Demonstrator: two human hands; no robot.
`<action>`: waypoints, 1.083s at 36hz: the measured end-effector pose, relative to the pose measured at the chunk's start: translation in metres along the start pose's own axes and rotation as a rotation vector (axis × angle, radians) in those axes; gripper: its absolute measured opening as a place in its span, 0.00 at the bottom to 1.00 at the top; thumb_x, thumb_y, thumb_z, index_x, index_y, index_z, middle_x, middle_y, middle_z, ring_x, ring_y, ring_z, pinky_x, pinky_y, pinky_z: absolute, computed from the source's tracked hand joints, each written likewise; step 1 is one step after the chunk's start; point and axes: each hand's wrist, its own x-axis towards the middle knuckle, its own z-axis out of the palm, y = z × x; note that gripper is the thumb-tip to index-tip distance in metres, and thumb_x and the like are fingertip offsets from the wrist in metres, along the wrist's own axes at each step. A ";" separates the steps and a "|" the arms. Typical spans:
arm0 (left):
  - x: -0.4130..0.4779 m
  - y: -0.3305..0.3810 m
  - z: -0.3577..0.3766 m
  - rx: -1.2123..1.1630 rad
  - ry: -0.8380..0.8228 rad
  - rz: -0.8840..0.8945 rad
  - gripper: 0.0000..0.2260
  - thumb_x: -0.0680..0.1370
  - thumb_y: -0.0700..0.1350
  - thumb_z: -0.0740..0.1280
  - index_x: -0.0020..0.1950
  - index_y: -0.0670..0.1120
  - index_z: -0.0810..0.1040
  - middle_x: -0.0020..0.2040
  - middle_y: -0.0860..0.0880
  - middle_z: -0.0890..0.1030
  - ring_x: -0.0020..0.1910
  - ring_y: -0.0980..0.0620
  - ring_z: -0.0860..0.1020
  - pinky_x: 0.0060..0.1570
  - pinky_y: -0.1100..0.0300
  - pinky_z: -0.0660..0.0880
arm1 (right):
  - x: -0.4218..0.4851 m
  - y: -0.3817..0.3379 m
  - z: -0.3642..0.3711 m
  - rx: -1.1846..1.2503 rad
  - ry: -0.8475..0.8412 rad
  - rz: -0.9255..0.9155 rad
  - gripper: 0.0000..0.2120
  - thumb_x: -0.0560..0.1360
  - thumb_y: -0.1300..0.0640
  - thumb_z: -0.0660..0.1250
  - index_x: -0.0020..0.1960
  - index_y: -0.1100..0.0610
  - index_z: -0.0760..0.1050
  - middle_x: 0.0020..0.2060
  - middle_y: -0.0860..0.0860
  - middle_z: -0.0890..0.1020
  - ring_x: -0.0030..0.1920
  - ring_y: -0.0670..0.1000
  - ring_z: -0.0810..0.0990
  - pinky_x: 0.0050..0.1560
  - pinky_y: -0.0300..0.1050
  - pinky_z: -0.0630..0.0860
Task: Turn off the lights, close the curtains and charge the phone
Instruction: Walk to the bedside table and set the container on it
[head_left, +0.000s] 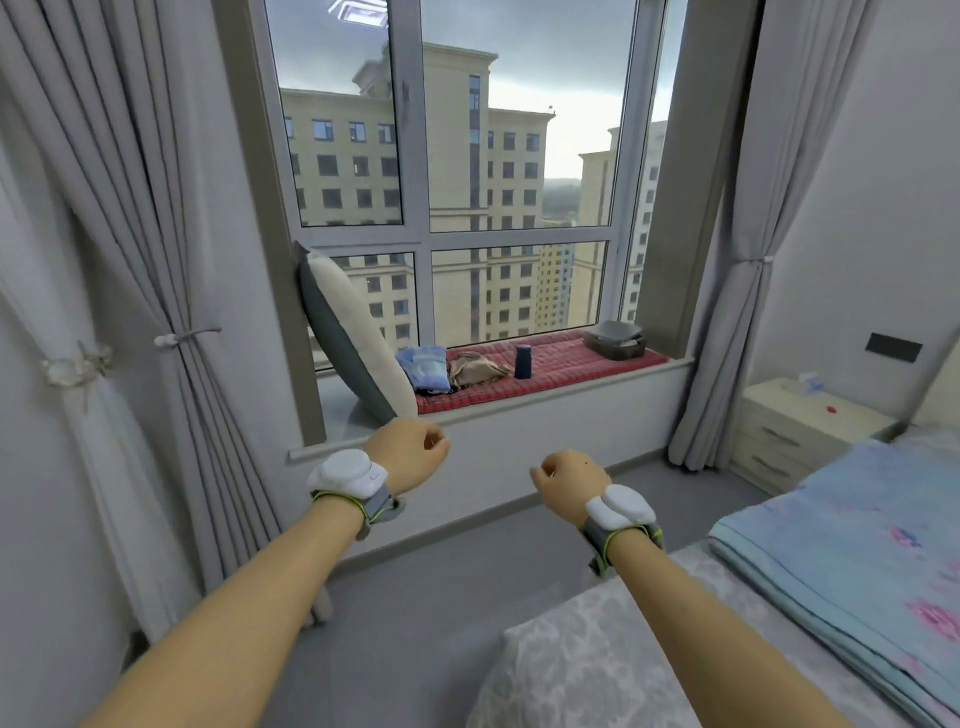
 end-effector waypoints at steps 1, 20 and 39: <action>0.005 -0.001 -0.001 0.006 -0.004 0.006 0.13 0.78 0.49 0.60 0.44 0.43 0.79 0.43 0.46 0.82 0.45 0.43 0.78 0.45 0.53 0.74 | 0.006 -0.001 -0.002 -0.013 0.002 -0.004 0.20 0.77 0.53 0.58 0.28 0.56 0.60 0.25 0.51 0.65 0.26 0.52 0.61 0.28 0.40 0.58; 0.354 -0.074 0.071 0.030 -0.160 0.189 0.18 0.78 0.49 0.58 0.28 0.51 0.64 0.29 0.52 0.69 0.35 0.49 0.69 0.39 0.58 0.67 | 0.308 0.012 0.044 -0.004 0.054 0.204 0.14 0.76 0.52 0.58 0.34 0.57 0.65 0.32 0.54 0.69 0.32 0.54 0.65 0.34 0.43 0.63; 0.640 -0.137 0.174 -0.042 -0.435 0.307 0.17 0.77 0.48 0.60 0.29 0.46 0.62 0.31 0.47 0.67 0.35 0.48 0.64 0.37 0.57 0.62 | 0.546 0.045 0.084 0.084 0.044 0.507 0.19 0.76 0.50 0.58 0.28 0.55 0.62 0.33 0.53 0.76 0.34 0.54 0.71 0.38 0.43 0.69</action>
